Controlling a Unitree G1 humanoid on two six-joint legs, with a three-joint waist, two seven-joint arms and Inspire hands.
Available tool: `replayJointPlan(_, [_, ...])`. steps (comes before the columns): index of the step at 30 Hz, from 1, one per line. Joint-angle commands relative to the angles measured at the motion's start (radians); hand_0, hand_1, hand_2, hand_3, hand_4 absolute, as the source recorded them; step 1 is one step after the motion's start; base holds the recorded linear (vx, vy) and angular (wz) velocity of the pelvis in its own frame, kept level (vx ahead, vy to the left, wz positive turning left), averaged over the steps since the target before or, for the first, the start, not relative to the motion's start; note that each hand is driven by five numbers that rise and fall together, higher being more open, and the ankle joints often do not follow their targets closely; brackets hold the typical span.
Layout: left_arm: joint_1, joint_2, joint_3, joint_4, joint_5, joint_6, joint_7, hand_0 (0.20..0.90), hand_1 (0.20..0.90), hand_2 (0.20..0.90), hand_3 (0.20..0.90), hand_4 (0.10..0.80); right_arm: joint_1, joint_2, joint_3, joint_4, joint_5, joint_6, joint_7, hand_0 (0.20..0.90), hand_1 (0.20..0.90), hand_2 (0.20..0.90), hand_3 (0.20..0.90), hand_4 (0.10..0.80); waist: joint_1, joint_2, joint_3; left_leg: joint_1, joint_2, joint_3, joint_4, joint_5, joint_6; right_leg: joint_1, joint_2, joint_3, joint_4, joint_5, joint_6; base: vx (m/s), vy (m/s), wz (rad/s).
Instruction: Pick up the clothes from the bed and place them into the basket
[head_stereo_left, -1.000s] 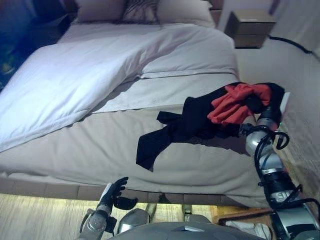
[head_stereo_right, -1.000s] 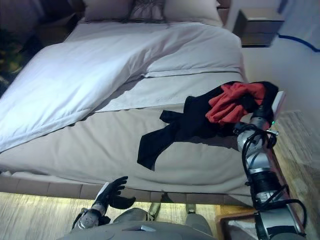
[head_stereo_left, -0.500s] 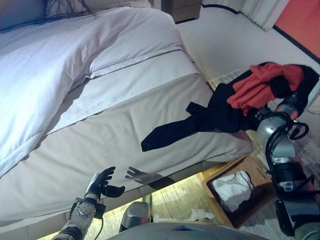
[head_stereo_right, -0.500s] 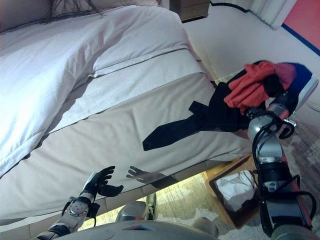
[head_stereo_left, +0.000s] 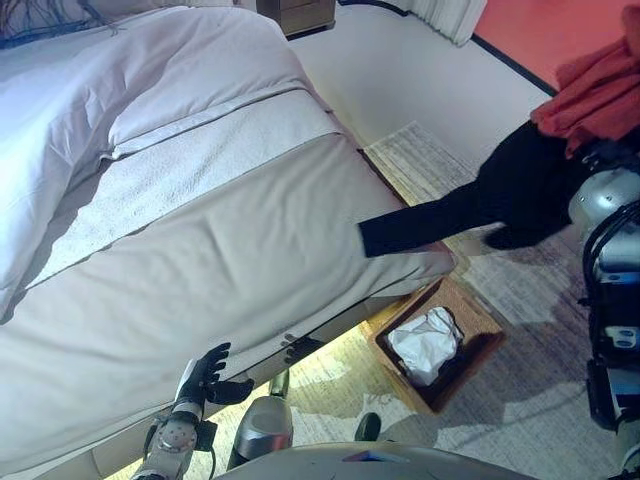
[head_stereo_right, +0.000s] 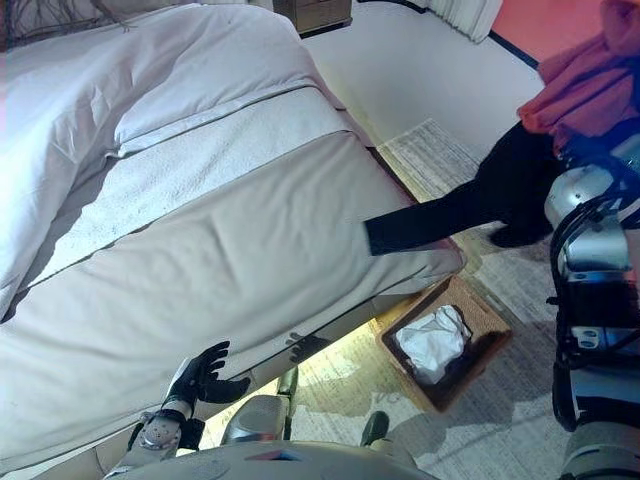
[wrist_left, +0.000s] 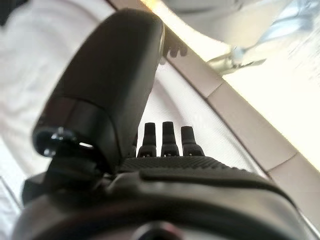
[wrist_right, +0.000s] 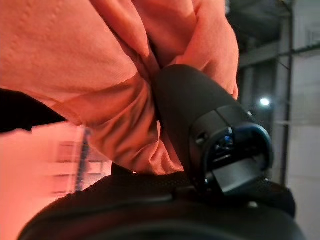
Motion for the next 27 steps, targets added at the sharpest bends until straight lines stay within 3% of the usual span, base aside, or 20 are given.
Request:
replayJointPlan(1, [-0.023, 0.063, -0.042, -0.007, 0.008, -0.013, 0.003, 0.9, 0.9, 0.9, 0.9, 0.8, -0.18, -0.193, -0.014, -0.139, -0.1, -0.059, -0.058, 0.3, 0.3, 0.3, 0.2, 0.1, 0.001, -0.019, -0.146, -0.043, -0.006, -0.054, 0.031, -0.041, -0.027, 0.088, 0.022, -0.065, 0.037, -0.07, -0.001, 0.01, -0.006, 0.07])
replayJointPlan(5, [-0.035, 0.068, -0.042, -0.02, 0.014, 0.008, -0.015, 0.9, 0.9, 0.9, 0.9, 0.8, -0.17, -0.208, -0.025, -0.154, -0.024, 0.001, 0.085, 0.3, 0.3, 0.3, 0.2, 0.1, -0.017, -0.018, -0.154, -0.025, -0.005, -0.059, 0.024, -0.042, -0.032, 0.079, 0.027, -0.058, 0.041, -0.069, -0.005, 0.004, 0.002, 0.07])
replayJointPlan(12, [-0.053, 0.056, -0.032, -0.006, 0.017, 0.007, -0.006, 0.9, 0.9, 0.9, 0.9, 0.8, -0.091, -0.131, 0.0, -0.164, 0.057, -0.012, 0.245, 0.3, 0.3, 0.3, 0.2, 0.1, -0.041, -0.02, -0.147, -0.011, 0.001, -0.046, 0.025, -0.045, -0.031, 0.065, 0.028, -0.044, 0.044, -0.063, -0.013, -0.006, 0.0, -0.02])
replayJointPlan(27, [-0.035, 0.047, -0.033, 0.002, 0.025, -0.001, -0.002, 0.9, 0.9, 0.9, 0.9, 0.8, 0.058, -0.039, -0.055, -0.101, 0.08, -0.016, 0.242, 0.3, 0.3, 0.3, 0.2, 0.1, -0.067, -0.003, -0.129, 0.009, 0.005, -0.027, 0.018, -0.054, -0.027, 0.063, 0.029, -0.036, 0.042, -0.06, -0.014, 0.0, 0.0, 0.0])
